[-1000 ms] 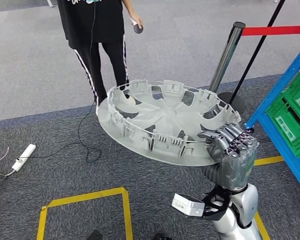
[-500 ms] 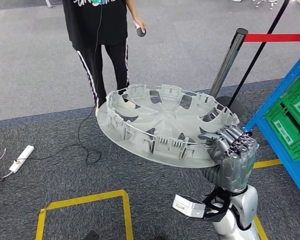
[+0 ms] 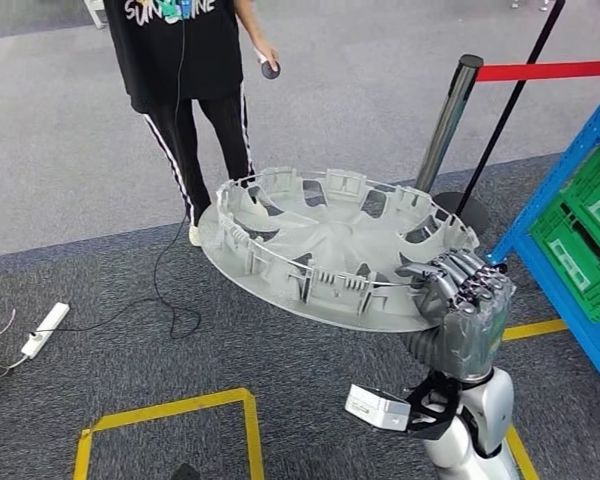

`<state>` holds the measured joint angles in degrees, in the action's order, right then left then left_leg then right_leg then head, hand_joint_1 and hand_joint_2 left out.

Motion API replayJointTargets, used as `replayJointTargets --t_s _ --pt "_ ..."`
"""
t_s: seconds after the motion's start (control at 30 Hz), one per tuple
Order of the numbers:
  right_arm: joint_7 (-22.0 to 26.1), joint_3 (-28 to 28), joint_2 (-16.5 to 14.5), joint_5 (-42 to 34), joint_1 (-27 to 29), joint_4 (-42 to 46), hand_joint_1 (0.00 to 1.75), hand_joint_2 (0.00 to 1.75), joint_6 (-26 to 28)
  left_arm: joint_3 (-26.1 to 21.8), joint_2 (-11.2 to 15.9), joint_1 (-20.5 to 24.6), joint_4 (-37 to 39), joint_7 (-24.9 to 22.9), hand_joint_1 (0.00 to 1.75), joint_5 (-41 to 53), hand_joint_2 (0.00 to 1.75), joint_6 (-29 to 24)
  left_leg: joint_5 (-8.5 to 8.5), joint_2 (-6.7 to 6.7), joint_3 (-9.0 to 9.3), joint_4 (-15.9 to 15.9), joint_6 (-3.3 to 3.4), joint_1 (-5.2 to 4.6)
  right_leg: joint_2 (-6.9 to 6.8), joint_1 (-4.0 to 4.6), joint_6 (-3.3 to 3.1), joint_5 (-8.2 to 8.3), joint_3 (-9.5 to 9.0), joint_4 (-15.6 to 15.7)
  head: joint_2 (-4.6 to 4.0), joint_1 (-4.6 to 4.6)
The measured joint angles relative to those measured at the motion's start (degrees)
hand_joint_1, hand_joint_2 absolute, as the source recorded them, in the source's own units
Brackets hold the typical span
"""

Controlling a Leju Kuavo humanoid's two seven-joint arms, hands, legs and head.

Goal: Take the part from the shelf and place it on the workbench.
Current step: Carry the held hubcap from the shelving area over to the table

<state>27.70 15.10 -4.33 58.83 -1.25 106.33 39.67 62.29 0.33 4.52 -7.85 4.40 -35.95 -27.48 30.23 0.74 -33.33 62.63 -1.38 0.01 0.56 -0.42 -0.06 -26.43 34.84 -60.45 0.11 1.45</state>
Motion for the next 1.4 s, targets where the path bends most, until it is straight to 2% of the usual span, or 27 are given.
replayJointTargets --t_s 0.07,0.1,0.13,0.17,0.23,0.27,0.3,0.37,0.43,0.5,0.57,0.6,0.63,0.67,0.7,0.73,0.77,0.8,0.87,0.9,0.97,1.03,1.1,1.17,1.33,1.37,1.4 --pt "0.04 -0.02 0.00 0.02 -0.01 -0.01 1.75 1.75 0.00 0.01 -0.06 0.25 -0.01 0.17 0.00 -0.03 1.75 -0.07 2.32 -0.10 -5.24 8.21 -0.30 0.00 -0.11 0.08 -0.35 -1.00 -1.14 0.02 0.00 -0.20" --pt "0.06 -0.02 0.00 0.03 0.01 -0.02 1.75 1.75 0.00 0.01 -0.11 0.44 -0.02 0.25 0.00 -0.04 1.75 -0.10 2.63 -0.12 -7.74 11.35 -0.30 -0.01 -0.11 0.14 -0.40 -1.55 -1.75 0.03 0.00 -0.21" --pt "0.06 -0.02 0.00 0.04 0.03 -0.04 1.75 1.75 0.00 0.01 -0.17 0.62 -0.02 0.33 0.00 -0.04 1.75 -0.13 1.70 -0.13 -9.36 12.61 -0.19 -0.04 -0.10 0.21 -0.43 -2.08 -2.52 0.03 0.00 -0.20" --pt "0.06 -0.02 0.00 0.04 0.06 -0.05 1.75 1.75 0.00 0.01 -0.20 0.75 -0.02 0.33 0.00 -0.04 1.75 -0.18 -0.52 -0.13 -9.83 11.60 0.05 -0.12 -0.03 0.26 -0.43 -2.65 -3.45 0.03 0.00 -0.20" --pt "0.06 -0.03 -0.01 0.05 0.06 -0.07 1.75 1.75 0.00 0.02 -0.14 0.66 -0.01 0.30 0.00 -0.04 1.75 -0.30 -7.15 -0.12 -8.26 4.59 0.81 -0.47 0.20 0.24 -0.24 -3.94 -5.28 0.10 0.00 -0.22" --pt "0.05 -0.03 -0.01 0.05 0.04 -0.09 1.75 1.75 0.00 0.03 -0.09 0.54 0.01 0.25 0.00 -0.05 1.75 -0.36 -9.45 -0.11 -7.15 1.10 1.20 -0.71 0.45 0.30 0.03 -4.63 -5.99 0.11 0.00 -0.28" --pt "0.01 -0.04 -0.01 0.06 0.00 -0.10 1.75 1.75 0.00 0.05 -0.04 0.46 0.03 0.15 0.00 -0.07 1.75 -0.40 -10.40 -0.10 -6.23 -1.52 1.57 -0.94 0.59 0.31 0.36 -5.18 -6.33 0.19 0.00 -0.31" --pt "-0.22 -0.07 -0.01 0.11 -0.05 -0.14 1.75 1.75 0.02 0.07 0.02 0.43 0.07 -0.26 0.00 -0.08 1.75 -0.46 -9.50 -0.06 -5.41 -3.41 2.13 -1.21 0.70 0.33 1.01 -5.73 -6.47 0.70 0.00 -0.39" --pt "-0.74 -0.08 0.00 0.37 -0.06 -0.17 1.75 1.75 0.02 0.10 0.01 0.38 0.07 -0.83 0.00 -0.07 1.75 -0.47 -8.83 0.00 -4.66 -4.64 2.55 -0.95 0.42 0.28 1.52 -6.12 -6.64 1.21 0.00 -0.33" --pt "-1.28 -0.07 0.00 0.75 -0.17 -0.23 1.75 1.75 0.02 0.13 0.03 0.14 0.08 -1.26 0.00 -0.05 1.75 -0.51 -8.44 -0.01 -3.55 -5.66 2.90 -0.61 0.14 0.37 2.01 -7.59 -4.84 -2.10 0.00 -0.27" --pt "-1.78 -0.07 0.00 1.34 -0.29 -0.41 1.75 1.75 0.02 0.14 0.03 0.04 0.09 -1.44 0.00 -0.05 1.75 -0.54 -7.79 -0.02 -2.82 -5.82 3.12 -0.55 0.01 0.34 2.41 -9.88 0.67 -10.16 0.00 -0.26" --pt "-2.05 -0.07 0.00 1.74 -0.29 -0.53 1.75 1.75 0.02 0.14 0.00 0.03 0.09 -1.48 0.00 -0.05 1.75 -0.54 -7.40 0.02 -2.47 -5.81 3.13 -0.52 0.01 0.31 2.58 -10.38 3.78 -13.97 0.00 -0.26" --pt "-2.32 -0.08 0.00 2.09 -0.28 -0.67 1.75 1.75 0.02 0.15 -0.04 -0.01 0.09 -1.48 0.00 -0.07 1.75 -0.54 -6.99 0.10 -2.05 -5.79 3.08 -0.47 0.01 0.29 2.72 -9.73 6.19 -15.99 0.00 -0.25" --pt "-2.57 -0.09 0.00 2.35 -0.28 -0.79 1.75 1.75 0.02 0.16 -0.08 -0.10 0.09 -1.48 0.00 -0.09 1.75 -0.54 -6.53 0.25 -1.47 -5.78 2.98 -0.38 0.01 0.26 2.85 -7.82 7.47 -15.68 0.00 -0.26" --pt "-2.78 -0.10 0.00 2.55 -0.29 -0.89 1.75 1.75 0.02 0.17 -0.10 -0.19 0.09 -1.48 0.00 -0.11 1.75 -0.55 -6.01 0.50 -0.77 -5.74 2.78 -0.26 0.03 0.18 2.98 -4.90 7.46 -13.11 0.00 -0.25" --pt "-2.98 -0.11 0.00 2.70 -0.33 -0.97 1.75 1.75 0.02 0.17 -0.10 -0.26 0.09 -1.48 0.00 -0.15 1.75 -0.55 -5.43 0.81 -0.04 -5.69 2.49 -0.16 0.32 -0.02 3.20 -1.54 6.43 -8.93 0.00 -0.25" --pt "-3.15 -0.11 0.00 2.83 -0.39 -1.07 1.75 1.75 0.01 0.18 -0.08 -0.21 0.10 -1.48 0.00 -0.21 1.75 -0.56 -4.84 1.12 0.54 -5.51 2.13 -0.13 0.99 -0.27 3.39 0.87 4.86 -4.98 0.00 -0.25" --pt "-3.34 -0.12 0.00 3.05 -0.45 -1.16 1.75 1.75 0.01 0.18 -0.04 -0.09 0.12 -1.48 0.00 -0.28 1.75 -0.57 -4.41 1.52 0.84 -5.31 1.79 -0.12 1.58 -0.48 3.36 2.28 3.54 -2.04 0.00 -0.26" --pt "-3.84 -0.15 0.01 3.61 -0.60 -1.39 1.75 1.75 0.00 0.19 0.01 0.13 0.15 -1.46 0.00 -0.43 1.75 -0.61 -4.07 2.16 0.88 -5.09 1.32 -0.11 2.19 -0.56 2.84 2.39 2.34 -0.13 0.00 -0.32" --pt "-4.08 -0.17 0.02 3.91 -0.65 -1.49 1.75 1.75 0.00 0.20 0.01 0.10 0.15 -1.46 0.00 -0.48 1.75 -0.63 -4.05 2.49 0.83 -5.12 1.19 -0.03 1.86 -0.50 2.36 2.29 2.32 -0.03 0.00 -0.35" --pt "-4.39 -0.25 0.02 4.37 -0.73 -1.68 1.75 1.75 0.00 0.20 -0.01 -0.06 0.15 -1.45 0.00 -0.55 1.75 -0.70 -3.20 2.11 0.47 -4.24 0.80 0.01 1.16 -0.48 1.51 2.06 2.12 0.06 0.00 -0.49" --pt "-4.57 -0.32 0.02 4.60 -0.85 -1.78 1.75 1.75 0.00 0.20 -0.04 0.01 0.15 -1.44 0.00 -0.57 1.75 -0.75 -0.53 0.92 -1.95 0.71 0.33 -0.04 0.22 -0.48 0.83 1.83 1.88 0.14 0.00 -0.75" --pt "-4.75 -0.37 0.02 4.69 -0.99 -1.96 1.75 1.75 0.00 0.20 -0.05 0.17 0.14 -1.43 0.00 -0.61 1.75 -0.72 2.51 0.26 -6.21 8.54 0.11 -0.01 -0.83 -0.32 0.48 1.60 1.79 0.13 0.00 -0.89" --pt "-4.83 -0.39 0.02 4.75 -1.04 -2.19 1.75 1.75 0.00 0.20 -0.05 0.17 0.14 -1.43 0.00 -0.64 1.75 -0.67 3.16 0.15 -8.73 12.57 0.13 -0.01 -1.68 -0.20 0.32 1.46 1.71 0.13 0.00 -0.89" --pt "-4.85 -0.39 0.02 4.77 -1.04 -2.34 1.75 1.75 0.00 0.20 -0.03 0.08 0.16 -1.43 0.00 -0.69 1.75 -0.65 1.34 0.09 -8.48 11.31 0.28 -0.02 -2.24 -0.13 0.25 1.35 1.56 0.13 0.00 -0.91" --pt "-4.86 -0.39 0.02 4.78 -1.05 -2.37 1.75 1.75 0.00 0.20 -0.02 0.04 0.16 -1.43 0.00 -0.70 1.75 -0.65 0.15 0.00 -7.71 9.59 0.37 -0.03 -2.45 -0.11 0.25 1.30 1.47 0.13 0.00 -0.90" --pt "-4.90 -0.41 0.02 4.87 -1.12 -2.42 1.75 1.75 0.00 0.20 -0.02 0.12 0.16 -1.43 0.00 -0.75 1.75 -0.61 -1.63 -1.26 -5.74 5.33 0.57 -0.27 -2.98 0.07 0.44 1.12 1.30 0.05 0.00 -0.94"
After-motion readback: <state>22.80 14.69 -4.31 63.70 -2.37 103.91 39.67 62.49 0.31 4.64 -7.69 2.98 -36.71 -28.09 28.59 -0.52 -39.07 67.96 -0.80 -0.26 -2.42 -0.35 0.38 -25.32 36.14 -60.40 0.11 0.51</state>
